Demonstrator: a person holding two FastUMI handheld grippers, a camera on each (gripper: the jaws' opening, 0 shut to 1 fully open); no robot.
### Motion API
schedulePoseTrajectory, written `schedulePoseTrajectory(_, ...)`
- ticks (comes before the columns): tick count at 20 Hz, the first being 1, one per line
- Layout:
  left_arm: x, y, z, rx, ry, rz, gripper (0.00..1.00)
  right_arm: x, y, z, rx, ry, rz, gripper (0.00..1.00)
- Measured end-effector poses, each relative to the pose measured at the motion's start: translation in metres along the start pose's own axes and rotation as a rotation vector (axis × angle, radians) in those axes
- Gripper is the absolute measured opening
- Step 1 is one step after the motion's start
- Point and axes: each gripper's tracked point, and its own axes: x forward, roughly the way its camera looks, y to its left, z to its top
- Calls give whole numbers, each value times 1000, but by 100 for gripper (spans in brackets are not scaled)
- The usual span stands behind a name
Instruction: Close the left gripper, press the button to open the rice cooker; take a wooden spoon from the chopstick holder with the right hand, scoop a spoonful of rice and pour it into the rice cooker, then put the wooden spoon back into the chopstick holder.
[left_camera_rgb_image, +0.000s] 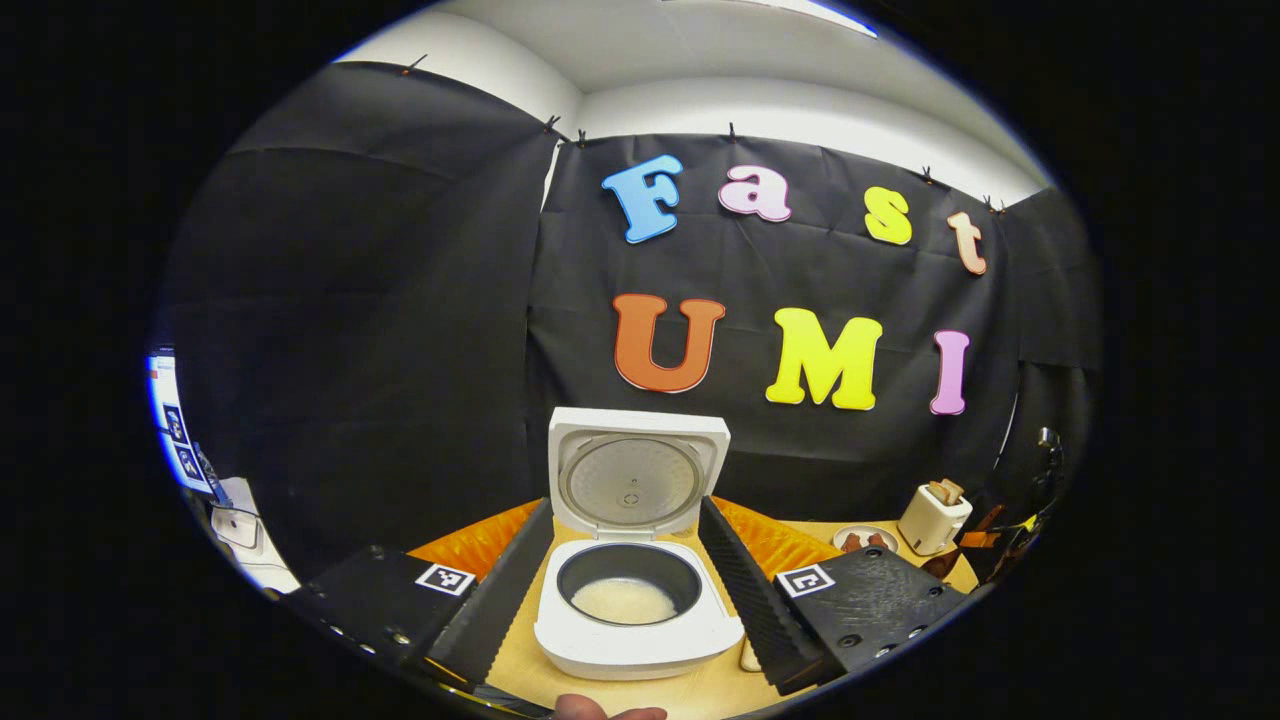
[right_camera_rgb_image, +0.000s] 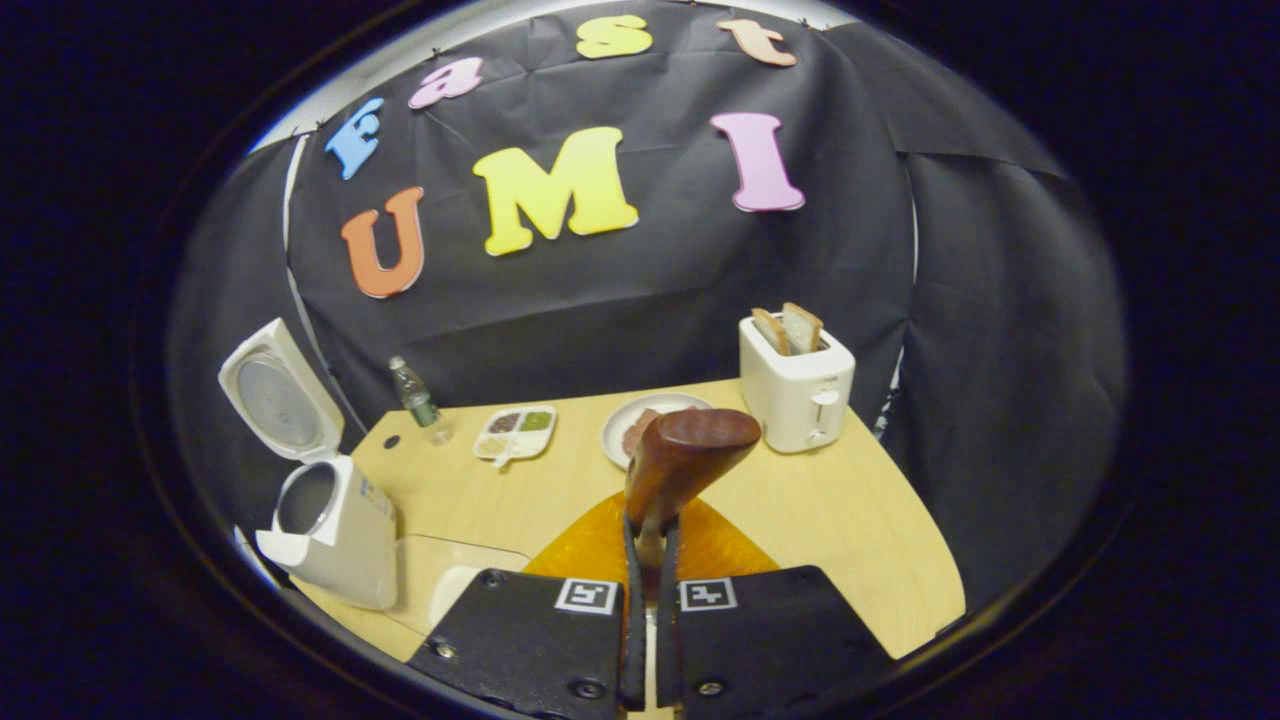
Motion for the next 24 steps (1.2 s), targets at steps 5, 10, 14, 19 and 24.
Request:
schedulePoseTrajectory(5, -12, 25, -4, -16, 5, -2, 94, -13, 93, -20, 8, 12, 110, 10)
schedulePoseTrajectory(10, -22, 56, -9, 47, 17, 16, 94, 9, 120, -80, -60, 86, 69, 10)
schedulePoseTrajectory(14, -29, 76, -18, 84, 31, 58, 94, 32, 106, -111, -161, 96, -71, 9)
schedulePoseTrajectory(19, -43, 90, -20, 73, 37, 114, 94, 41, 129, -130, -334, 51, -80, 9)
schedulePoseTrajectory(24, -62, 87, -26, 74, 50, 150, 94, 52, 171, -149, -258, 86, 55, 9)
